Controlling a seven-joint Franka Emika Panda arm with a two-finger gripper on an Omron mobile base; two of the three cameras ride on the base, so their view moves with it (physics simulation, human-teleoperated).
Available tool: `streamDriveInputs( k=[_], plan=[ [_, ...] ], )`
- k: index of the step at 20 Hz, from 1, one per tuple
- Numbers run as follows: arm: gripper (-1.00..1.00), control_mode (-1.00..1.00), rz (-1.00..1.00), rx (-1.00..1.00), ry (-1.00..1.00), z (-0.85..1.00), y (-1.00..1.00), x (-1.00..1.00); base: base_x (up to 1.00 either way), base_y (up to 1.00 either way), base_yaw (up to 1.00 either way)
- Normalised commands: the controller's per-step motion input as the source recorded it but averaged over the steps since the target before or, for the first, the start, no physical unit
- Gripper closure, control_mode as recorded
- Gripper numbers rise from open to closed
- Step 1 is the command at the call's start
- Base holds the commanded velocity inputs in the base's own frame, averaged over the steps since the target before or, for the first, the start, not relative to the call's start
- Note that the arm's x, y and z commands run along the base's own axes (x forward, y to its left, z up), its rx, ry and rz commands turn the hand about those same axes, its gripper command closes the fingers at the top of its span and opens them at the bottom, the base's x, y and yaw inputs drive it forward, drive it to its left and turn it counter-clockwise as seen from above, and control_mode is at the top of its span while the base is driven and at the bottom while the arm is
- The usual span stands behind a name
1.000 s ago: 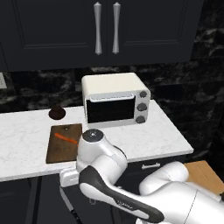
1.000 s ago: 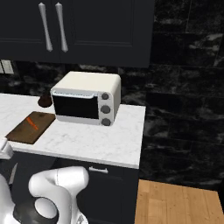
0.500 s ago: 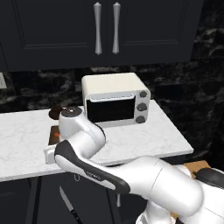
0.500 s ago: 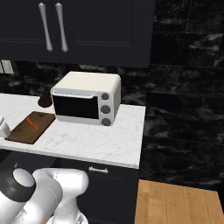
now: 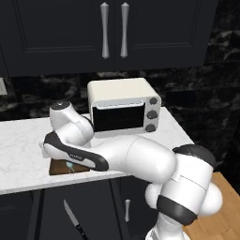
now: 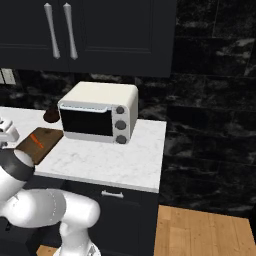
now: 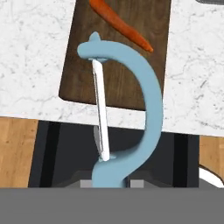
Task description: Place the appropriate cutting tool for cutting the carrot skin on the cutting board.
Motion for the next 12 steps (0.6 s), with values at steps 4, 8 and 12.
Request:
streamDriveInputs(
  k=[4, 8, 12],
  plan=[
    [1.00, -1.00, -0.03, 0.00, 0.00, -0.55, 0.01, 0.74, 0.00, 0.00, 0.00],
    [1.00, -1.00, -0.02, 0.00, 0.00, -0.61, 0.00, 0.68, 0.00, 0.00, 0.00],
    [1.00, -1.00, -0.01, 0.00, 0.00, -0.57, 0.04, 0.55, 0.00, 0.00, 0.00]
  ],
)
